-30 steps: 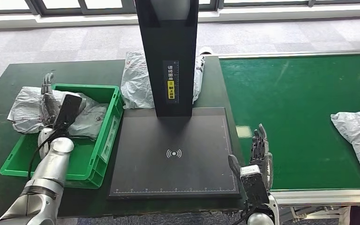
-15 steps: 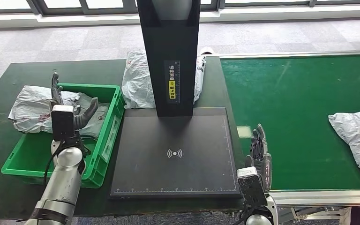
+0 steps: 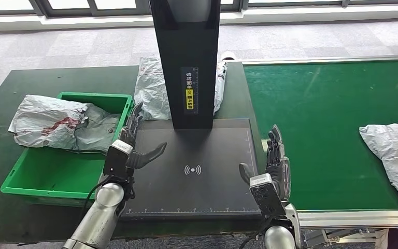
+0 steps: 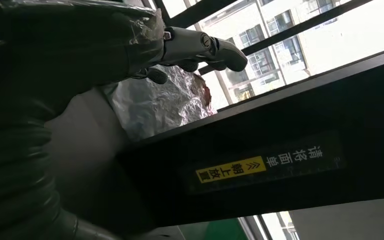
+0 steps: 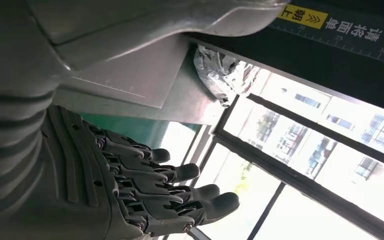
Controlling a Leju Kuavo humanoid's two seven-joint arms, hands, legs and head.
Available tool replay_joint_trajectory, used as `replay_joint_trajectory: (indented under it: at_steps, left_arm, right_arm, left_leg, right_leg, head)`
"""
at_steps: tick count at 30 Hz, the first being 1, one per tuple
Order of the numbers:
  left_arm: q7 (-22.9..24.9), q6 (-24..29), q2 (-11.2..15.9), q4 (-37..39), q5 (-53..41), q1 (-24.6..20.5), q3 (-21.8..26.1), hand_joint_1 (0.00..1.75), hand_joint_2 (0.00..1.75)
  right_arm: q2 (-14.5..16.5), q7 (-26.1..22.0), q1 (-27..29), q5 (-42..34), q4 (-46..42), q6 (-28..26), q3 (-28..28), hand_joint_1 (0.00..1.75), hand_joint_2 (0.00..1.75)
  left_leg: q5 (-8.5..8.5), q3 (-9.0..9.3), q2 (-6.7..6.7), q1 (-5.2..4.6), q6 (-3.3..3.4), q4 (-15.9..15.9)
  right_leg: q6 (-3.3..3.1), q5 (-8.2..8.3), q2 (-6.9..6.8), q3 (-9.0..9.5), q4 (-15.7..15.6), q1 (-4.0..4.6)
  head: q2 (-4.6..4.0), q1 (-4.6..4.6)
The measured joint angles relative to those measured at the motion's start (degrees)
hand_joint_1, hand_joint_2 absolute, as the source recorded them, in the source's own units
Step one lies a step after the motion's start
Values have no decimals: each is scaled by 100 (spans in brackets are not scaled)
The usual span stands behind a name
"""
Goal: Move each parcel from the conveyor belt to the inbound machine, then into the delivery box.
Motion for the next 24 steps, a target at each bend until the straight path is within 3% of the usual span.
replay_joint_trajectory:
  at_steps: [5,12,18,24]
  left_arm:
    - [1,-78,-28,85,83,31,-172,0,175]
    - [50,341,-198,439,88,62,-430,0,175]
    - [166,1062,-347,821,-44,-25,-471,0,175]
    - [113,1182,-396,1091,-57,-51,-469,0,175]
  right_arm:
    - [5,3,-59,5,69,-6,55,0,175]
    - [5,155,-507,38,702,-199,170,0,175]
    - [-103,709,-751,849,1154,-1347,11,0,175]
    - [-263,780,-830,1190,1532,-1557,-280,0,175]
  left_leg:
    - [0,0,0,1,0,-1]
    - [4,0,0,0,4,1]
    - [4,0,-2,-1,5,3]
    - [2,-1,1,-2,6,3]
  right_leg:
    - [0,-1,0,0,2,1]
    - [2,2,-1,0,1,-2]
    - [2,2,-2,-1,0,-2]
    - [3,2,0,-3,-1,-2]
  head:
    - [-1,0]
    - [1,0]
    - [0,0]
    - [0,0]
